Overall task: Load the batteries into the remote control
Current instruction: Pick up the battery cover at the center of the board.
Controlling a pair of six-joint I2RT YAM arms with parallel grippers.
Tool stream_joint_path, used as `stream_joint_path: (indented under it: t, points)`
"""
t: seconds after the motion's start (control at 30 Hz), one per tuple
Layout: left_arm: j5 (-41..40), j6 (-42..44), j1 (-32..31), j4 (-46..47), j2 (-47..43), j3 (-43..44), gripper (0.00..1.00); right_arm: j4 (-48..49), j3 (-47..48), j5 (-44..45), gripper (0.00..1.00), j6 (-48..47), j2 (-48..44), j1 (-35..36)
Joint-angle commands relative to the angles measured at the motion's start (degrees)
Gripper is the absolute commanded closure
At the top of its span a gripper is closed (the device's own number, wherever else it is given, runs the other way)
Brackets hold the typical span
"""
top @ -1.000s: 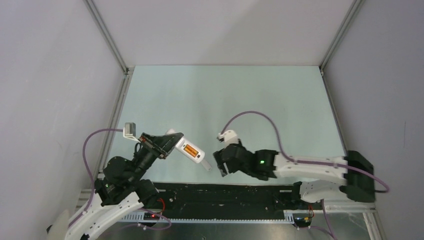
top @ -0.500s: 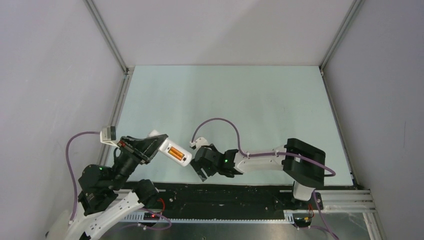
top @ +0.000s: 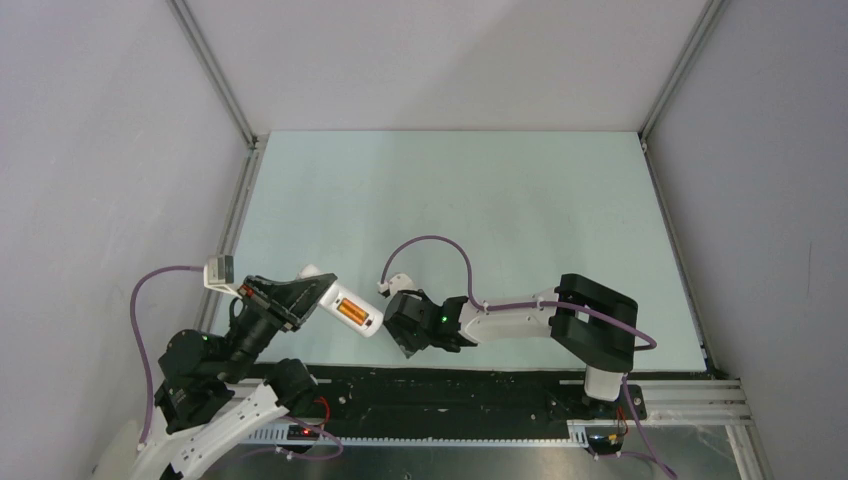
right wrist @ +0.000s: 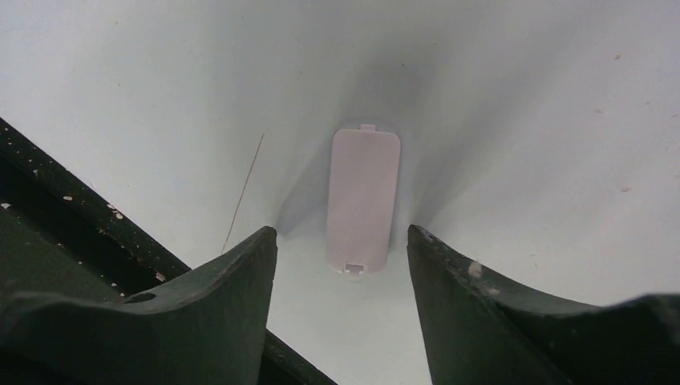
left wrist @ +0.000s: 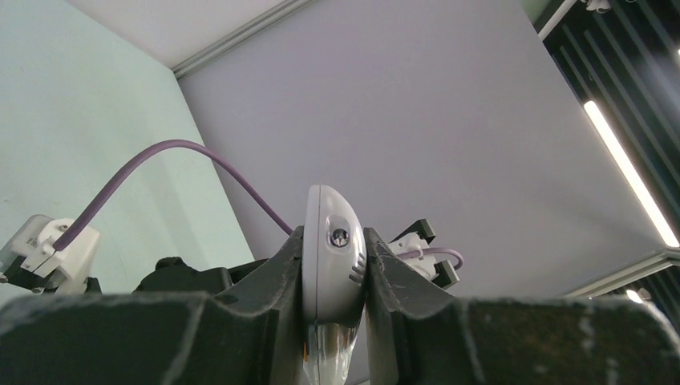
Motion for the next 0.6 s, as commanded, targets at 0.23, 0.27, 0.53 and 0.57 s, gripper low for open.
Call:
stream_joint_path:
  t: [0.23, 0.27, 0.53, 0.57]
  points:
    - [-1.4, 1.4, 0.1, 0.7, -0.8, 1.1, 0.97, -3.7, 1.7, 2.4, 0.52, 2.1, 1.7, -0.3]
    - [-1.4, 1.4, 0.1, 0.7, -0.9, 1.1, 0.97, -3.9, 1.7, 2.5, 0.54, 2.2, 1.7, -0.3]
    - [-1.9, 0.9, 0.1, 0.3, -0.6, 1.0, 0.97, -3.9, 1.8, 3.2, 0.69, 2.1, 0.0, -0.4]
    - [-2.3, 0.9, 0.1, 0.2, -0.5, 0.9, 0.97, -4.0, 1.8, 3.0, 0.70, 2.0, -0.3, -0.4]
